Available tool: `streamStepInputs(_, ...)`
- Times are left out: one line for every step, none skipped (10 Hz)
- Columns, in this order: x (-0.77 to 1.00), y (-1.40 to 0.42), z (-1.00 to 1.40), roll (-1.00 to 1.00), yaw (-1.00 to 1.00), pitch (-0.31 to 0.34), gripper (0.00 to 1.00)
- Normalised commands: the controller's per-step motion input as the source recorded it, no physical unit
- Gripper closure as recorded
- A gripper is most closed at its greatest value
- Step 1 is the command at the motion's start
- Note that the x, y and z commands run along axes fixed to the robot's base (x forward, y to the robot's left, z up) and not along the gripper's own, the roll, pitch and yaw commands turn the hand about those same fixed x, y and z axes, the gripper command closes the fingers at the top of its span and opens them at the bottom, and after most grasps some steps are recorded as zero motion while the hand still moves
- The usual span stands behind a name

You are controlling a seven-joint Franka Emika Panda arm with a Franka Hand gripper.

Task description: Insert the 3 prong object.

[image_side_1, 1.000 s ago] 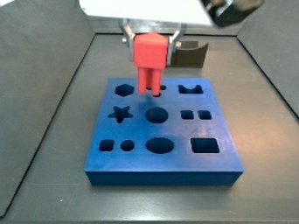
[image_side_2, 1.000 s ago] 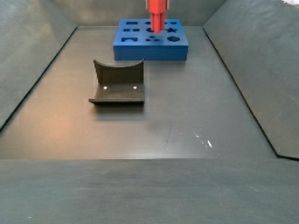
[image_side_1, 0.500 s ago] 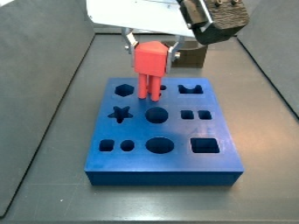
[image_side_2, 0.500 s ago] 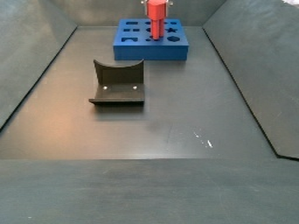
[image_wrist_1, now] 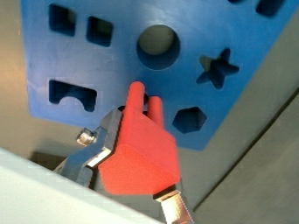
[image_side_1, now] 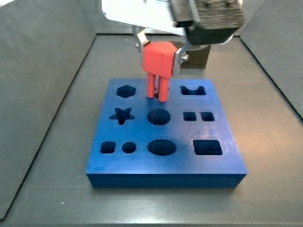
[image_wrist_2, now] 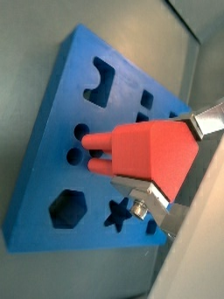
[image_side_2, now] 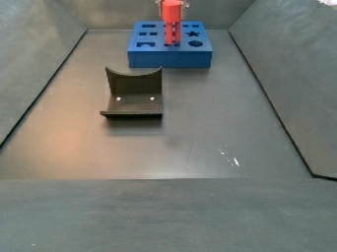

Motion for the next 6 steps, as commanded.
streamStepInputs(0.00,0.04,-0.15,0.03,-0.92,0.074,1.00)
streamStepInputs(0.00,0.02,-0.15,0.02,-0.93,0.094,1.00)
streamStepInputs(0.00,0.02,-0.15,0.01,-0.94,0.103,1.00)
streamStepInputs(0.00,0.08,-0.12,0.00,-0.89,0.104,1.00)
streamStepInputs(0.02,0.11,-0.17,0.00,-0.87,0.110,1.00)
streamStepInputs(0.01,0.13,-0.21,0.00,-0.85,0.133,1.00)
